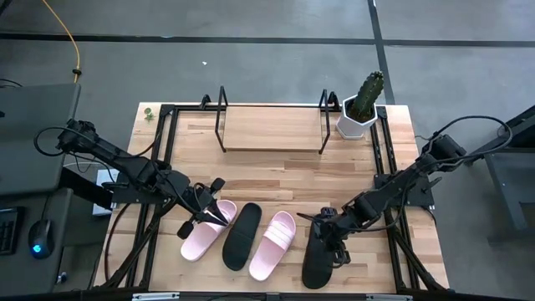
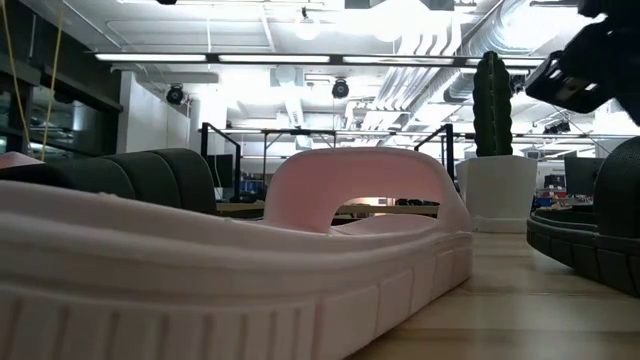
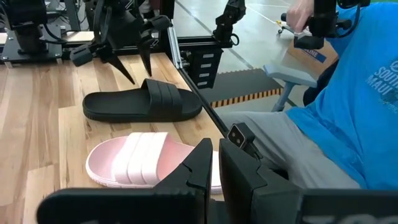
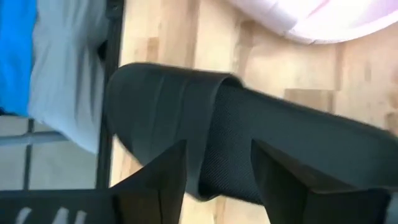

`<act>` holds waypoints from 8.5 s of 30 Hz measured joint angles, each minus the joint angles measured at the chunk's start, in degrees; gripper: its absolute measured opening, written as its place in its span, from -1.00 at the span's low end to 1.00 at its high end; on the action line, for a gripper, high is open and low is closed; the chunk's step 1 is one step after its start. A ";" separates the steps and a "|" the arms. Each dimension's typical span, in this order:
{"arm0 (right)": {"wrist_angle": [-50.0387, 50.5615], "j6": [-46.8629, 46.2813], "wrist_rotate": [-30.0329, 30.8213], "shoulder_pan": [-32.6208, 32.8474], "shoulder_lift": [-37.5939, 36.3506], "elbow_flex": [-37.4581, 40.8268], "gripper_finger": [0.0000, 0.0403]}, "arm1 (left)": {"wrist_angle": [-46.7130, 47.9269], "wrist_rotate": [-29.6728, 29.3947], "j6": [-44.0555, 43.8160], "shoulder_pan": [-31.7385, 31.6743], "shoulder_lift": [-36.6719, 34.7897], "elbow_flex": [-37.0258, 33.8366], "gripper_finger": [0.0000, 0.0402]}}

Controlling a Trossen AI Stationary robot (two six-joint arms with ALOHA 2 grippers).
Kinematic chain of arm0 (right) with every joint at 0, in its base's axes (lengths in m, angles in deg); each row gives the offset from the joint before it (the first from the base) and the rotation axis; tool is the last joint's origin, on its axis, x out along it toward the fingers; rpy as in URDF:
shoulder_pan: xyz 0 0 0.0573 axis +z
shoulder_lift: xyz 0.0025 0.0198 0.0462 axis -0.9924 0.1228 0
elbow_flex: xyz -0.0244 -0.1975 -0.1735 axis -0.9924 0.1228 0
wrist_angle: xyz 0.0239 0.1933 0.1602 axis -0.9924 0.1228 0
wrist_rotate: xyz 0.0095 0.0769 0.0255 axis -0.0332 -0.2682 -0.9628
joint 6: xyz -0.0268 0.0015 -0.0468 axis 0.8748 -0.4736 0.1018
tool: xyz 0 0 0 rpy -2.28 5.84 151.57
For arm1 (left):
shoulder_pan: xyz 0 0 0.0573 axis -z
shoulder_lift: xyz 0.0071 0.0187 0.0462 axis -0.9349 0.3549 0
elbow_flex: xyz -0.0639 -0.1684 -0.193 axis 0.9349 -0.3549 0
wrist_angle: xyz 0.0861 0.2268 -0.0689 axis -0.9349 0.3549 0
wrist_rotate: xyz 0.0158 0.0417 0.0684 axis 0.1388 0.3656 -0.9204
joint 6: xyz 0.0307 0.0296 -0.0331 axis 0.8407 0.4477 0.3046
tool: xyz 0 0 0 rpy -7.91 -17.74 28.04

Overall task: Pick and place slides into the shelf
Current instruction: Put the right black slide on the shelf

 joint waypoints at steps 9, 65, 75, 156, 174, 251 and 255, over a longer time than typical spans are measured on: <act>-0.04 1.05 1.86 -0.73 0.00 0.00 -0.08 | 0.05 0.00 0.01 0.00 -0.01 0.00 -0.91; -12.69 -0.15 -31.22 -10.87 9.18 0.11 -0.08 | 0.42 -1.73 0.07 0.00 3.76 -0.04 -0.91; -11.14 -2.02 -26.81 -7.98 9.16 0.09 -0.08 | 0.42 -1.92 0.07 0.00 3.76 -0.04 -0.91; -6.04 6.16 -23.15 -10.57 11.93 0.06 -0.99 | -0.72 -15.47 3.17 0.00 3.56 0.00 -0.91; 23.35 20.28 -7.66 -15.77 6.47 -13.82 -1.00 | -5.68 -15.49 11.28 -0.04 3.56 0.02 -0.91; 42.38 73.72 -8.25 -60.51 10.44 -35.32 -1.00 | -5.68 -21.80 12.57 -0.04 3.56 0.02 -0.91; 42.17 75.06 -8.52 -60.78 12.71 -35.28 -1.00 | -5.66 -21.84 12.57 -0.04 3.56 0.02 -0.91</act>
